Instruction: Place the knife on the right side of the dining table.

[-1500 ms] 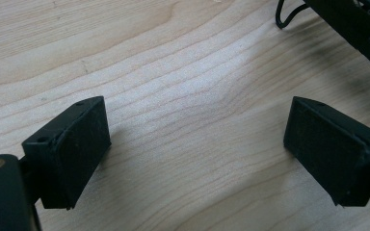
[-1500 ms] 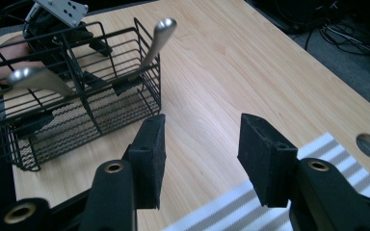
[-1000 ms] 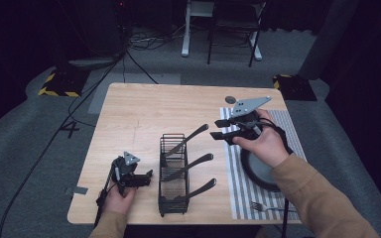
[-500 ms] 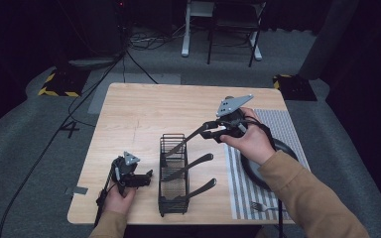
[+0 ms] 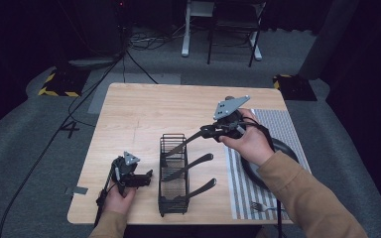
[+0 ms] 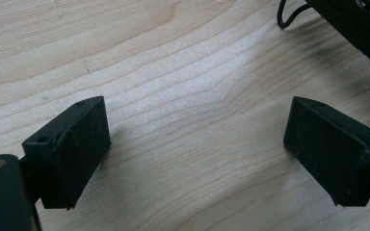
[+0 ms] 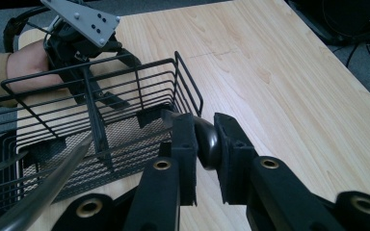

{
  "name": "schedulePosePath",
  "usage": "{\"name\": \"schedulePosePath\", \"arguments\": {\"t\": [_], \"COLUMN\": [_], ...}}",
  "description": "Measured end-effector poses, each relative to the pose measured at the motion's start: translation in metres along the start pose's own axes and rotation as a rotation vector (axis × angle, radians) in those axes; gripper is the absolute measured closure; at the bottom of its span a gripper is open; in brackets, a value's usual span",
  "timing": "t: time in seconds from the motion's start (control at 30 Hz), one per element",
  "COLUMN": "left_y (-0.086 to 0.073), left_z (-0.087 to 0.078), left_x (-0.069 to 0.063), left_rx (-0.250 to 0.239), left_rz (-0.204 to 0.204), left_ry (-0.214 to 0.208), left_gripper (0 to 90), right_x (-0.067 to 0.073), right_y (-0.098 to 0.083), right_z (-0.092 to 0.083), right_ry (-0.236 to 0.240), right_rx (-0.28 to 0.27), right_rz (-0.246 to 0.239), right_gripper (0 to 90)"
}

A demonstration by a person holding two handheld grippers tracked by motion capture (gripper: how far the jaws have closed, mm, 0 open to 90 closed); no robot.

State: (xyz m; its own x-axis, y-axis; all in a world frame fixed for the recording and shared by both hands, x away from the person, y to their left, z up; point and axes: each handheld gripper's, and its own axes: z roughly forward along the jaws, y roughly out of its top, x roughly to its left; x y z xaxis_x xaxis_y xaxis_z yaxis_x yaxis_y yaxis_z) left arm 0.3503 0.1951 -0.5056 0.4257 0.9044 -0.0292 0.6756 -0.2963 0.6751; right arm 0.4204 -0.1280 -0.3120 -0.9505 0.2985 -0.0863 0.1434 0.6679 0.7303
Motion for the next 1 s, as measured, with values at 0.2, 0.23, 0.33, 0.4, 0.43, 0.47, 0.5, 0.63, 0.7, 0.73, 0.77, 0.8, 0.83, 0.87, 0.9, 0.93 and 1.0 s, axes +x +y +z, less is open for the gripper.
{"name": "schedulePosePath", "arguments": {"t": [0.2, 0.23, 0.33, 0.4, 0.43, 0.47, 0.5, 0.63, 0.7, 0.73, 0.77, 0.8, 0.83, 0.87, 0.9, 0.93, 1.0], "left_y": [0.000, 0.000, 0.000, 0.000, 0.000, 0.000, 0.000, 0.000, 0.000, 0.000, 0.000, 0.000, 0.000, 0.000, 0.000, 0.000, 0.000], "left_z": [0.000, 0.000, 0.000, 0.000, 0.000, 0.000, 0.000, 0.000, 0.000, 0.000, 0.000, 0.000, 0.000, 0.000, 0.000, 0.000, 0.000], "left_x": [0.000, 0.000, 0.000, 0.000, 0.000, 0.000, 0.000, 0.000, 0.000, 0.000, 0.000, 0.000, 0.000, 0.000, 0.000, 0.000, 0.000], "left_rx": [0.000, 0.000, 0.000, 0.000, 0.000, 0.000, 0.000, 0.000, 0.000, 0.000, 0.000, 0.000, 0.000, 0.000, 0.000, 0.000, 0.000], "left_rz": [0.000, 0.000, 0.000, 0.000, 0.000, 0.000, 0.000, 0.000, 0.000, 0.000, 0.000, 0.000, 0.000, 0.000, 0.000, 0.000, 0.000], "left_ry": [0.000, 0.000, 0.000, 0.000, 0.000, 0.000, 0.000, 0.000, 0.000, 0.000, 0.000, 0.000, 0.000, 0.000, 0.000, 0.000, 0.000], "left_gripper": [9.3, 9.3, 9.3, 9.3, 9.3, 9.3, 9.3, 9.3, 9.3, 9.3, 9.3, 9.3, 9.3, 9.3, 9.3, 9.3, 9.3], "right_x": [0.007, 0.007, 0.015, 0.017, 0.017, 0.017, 0.018, 0.019, 0.018, 0.017, 0.017, 0.016, 0.016, 0.015, 0.015, 0.015, 0.014], "right_y": [0.002, 0.002, 0.009, 0.013, 0.013, 0.014, 0.017, 0.021, 0.023, 0.024, 0.024, 0.025, 0.025, 0.026, 0.026, 0.026, 0.026], "right_z": [-0.001, -0.001, -0.001, -0.002, -0.002, -0.004, -0.008, -0.018, -0.026, -0.037, -0.037, -0.049, -0.049, -0.062, -0.062, -0.073, -0.082], "right_ry": [0.070, 0.070, 0.063, 0.062, 0.062, 0.060, 0.053, 0.047, 0.051, 0.051, 0.051, 0.047, 0.047, 0.036, 0.036, 0.011, -0.013], "right_rx": [-0.021, -0.021, -0.027, -0.030, -0.030, -0.033, -0.039, -0.065, -0.086, -0.110, -0.110, -0.126, -0.126, -0.136, -0.136, -0.141, -0.145], "right_rz": [0.008, 0.008, -0.019, -0.023, -0.023, -0.023, -0.030, -0.030, -0.022, -0.016, -0.016, -0.007, -0.007, -0.004, -0.004, -0.005, -0.003], "right_gripper": [83.7, 83.7, 84.0, 84.0, 84.0, 84.0, 84.0, 84.1, 84.0, 84.0, 84.0, 84.0, 84.0, 84.1, 84.1, 84.0, 84.0]}}
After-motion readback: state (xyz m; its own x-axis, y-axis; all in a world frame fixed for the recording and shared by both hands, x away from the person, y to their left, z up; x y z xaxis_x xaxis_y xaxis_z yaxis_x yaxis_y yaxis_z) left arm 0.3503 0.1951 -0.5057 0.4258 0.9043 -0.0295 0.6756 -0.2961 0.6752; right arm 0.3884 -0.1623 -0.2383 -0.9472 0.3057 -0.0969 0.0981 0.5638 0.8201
